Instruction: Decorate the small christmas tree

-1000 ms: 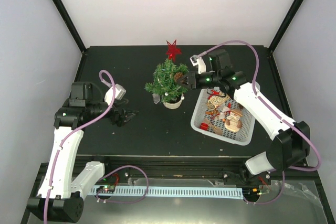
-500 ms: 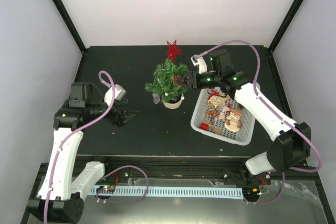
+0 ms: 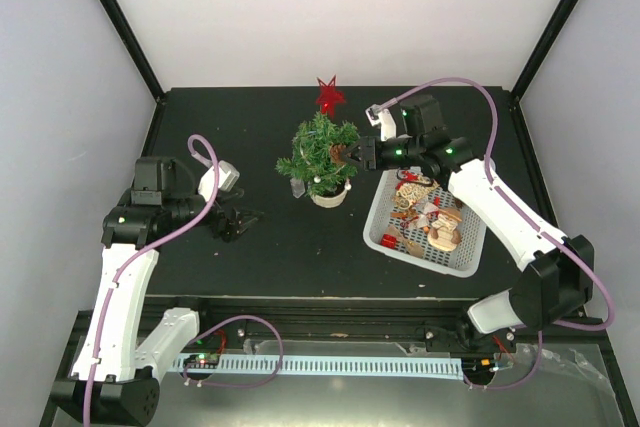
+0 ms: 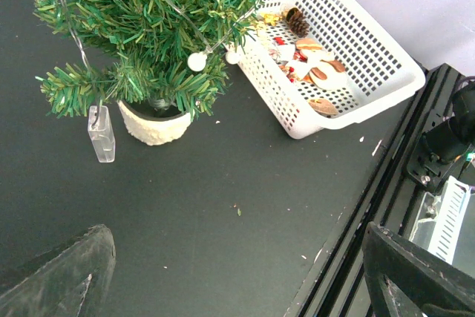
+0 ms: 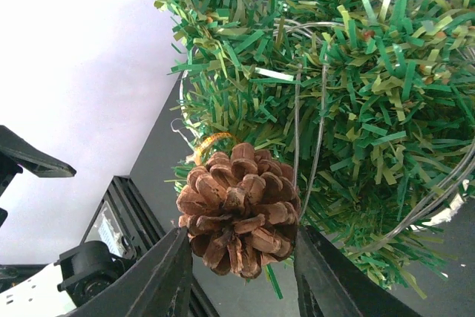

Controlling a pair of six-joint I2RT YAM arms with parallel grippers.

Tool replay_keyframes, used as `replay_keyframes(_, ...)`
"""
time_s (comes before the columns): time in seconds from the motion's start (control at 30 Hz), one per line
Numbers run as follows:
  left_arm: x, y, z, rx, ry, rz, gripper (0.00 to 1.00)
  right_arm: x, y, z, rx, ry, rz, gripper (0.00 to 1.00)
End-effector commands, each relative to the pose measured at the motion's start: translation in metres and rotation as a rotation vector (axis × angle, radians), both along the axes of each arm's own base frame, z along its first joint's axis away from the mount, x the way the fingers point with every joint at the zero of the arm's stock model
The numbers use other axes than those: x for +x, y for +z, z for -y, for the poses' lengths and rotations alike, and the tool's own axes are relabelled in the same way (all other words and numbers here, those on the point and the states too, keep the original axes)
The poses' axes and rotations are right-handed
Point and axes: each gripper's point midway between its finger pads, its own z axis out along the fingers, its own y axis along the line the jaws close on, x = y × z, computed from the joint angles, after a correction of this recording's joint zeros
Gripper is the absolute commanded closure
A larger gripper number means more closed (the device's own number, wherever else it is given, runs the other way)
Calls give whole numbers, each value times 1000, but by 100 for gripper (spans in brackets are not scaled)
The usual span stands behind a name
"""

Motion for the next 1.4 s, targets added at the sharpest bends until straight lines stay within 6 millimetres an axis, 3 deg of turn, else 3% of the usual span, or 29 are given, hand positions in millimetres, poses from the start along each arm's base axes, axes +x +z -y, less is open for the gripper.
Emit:
replay_keyframes(0.0, 1, 5, 0, -12, -1, 21, 9, 3, 9, 4, 4, -25, 27, 60)
replay_keyframes(0.47, 1, 4, 0, -7, 2, 26, 9, 22, 17, -2, 10, -60, 32, 63)
replay_keyframes(0.67, 2, 3, -1, -2, 7, 26, 9, 27, 11, 0, -20, -75, 32, 63)
replay_keyframes(1.07, 3, 0, -2, 3, 14, 23, 9, 24, -3, 6, -68, -80, 33, 63)
replay_keyframes(1.37, 4, 0, -3, 6, 19, 24, 9, 23, 6, 7, -52, -84, 49, 60)
